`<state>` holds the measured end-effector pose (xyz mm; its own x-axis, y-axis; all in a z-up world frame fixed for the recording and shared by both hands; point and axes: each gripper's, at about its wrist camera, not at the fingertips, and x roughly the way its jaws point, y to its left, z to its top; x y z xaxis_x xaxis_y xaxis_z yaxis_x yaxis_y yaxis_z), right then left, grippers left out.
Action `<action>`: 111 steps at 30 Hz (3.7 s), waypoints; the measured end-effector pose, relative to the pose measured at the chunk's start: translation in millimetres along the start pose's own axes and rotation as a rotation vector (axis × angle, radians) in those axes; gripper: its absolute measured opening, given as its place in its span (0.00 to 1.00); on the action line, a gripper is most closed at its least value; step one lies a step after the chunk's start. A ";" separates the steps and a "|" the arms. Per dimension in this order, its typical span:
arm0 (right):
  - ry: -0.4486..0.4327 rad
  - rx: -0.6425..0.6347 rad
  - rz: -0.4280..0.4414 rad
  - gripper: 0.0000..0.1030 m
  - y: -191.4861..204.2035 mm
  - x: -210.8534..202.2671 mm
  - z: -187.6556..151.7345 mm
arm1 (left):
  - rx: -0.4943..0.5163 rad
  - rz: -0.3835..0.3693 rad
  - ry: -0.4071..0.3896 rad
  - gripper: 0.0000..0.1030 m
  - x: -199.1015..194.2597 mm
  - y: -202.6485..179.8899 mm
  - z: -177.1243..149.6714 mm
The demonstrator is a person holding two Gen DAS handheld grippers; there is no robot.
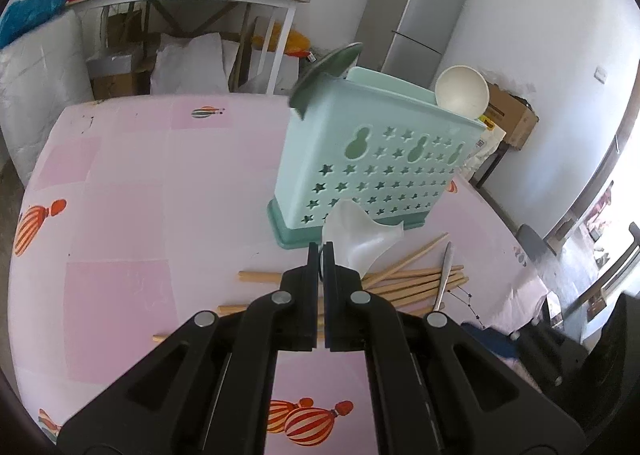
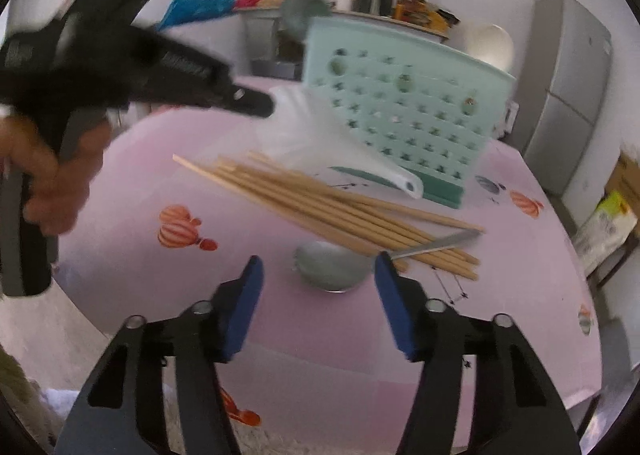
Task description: Organize utensils
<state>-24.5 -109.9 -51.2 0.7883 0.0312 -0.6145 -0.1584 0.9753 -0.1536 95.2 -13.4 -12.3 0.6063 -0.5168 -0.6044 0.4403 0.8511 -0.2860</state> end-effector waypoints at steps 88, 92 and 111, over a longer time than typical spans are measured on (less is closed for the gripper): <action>-0.230 0.231 -0.223 0.03 -80.1 -71.5 23.1 | 0.436 0.218 0.073 0.20 -14.5 -49.3 161.2; -0.230 0.234 -0.225 0.03 -82.2 -70.8 23.5 | 0.331 0.161 -0.003 0.37 -25.0 -38.9 161.1; -0.277 0.252 -0.249 0.03 -91.5 -81.4 34.3 | 0.026 0.044 -0.224 0.61 -83.2 -1.8 74.3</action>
<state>-53.9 -194.2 39.5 0.9190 -0.1873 -0.3470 0.1789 0.9822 -0.0564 93.1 21.2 93.7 0.7561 -0.4890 -0.4349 0.4250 0.8723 -0.2418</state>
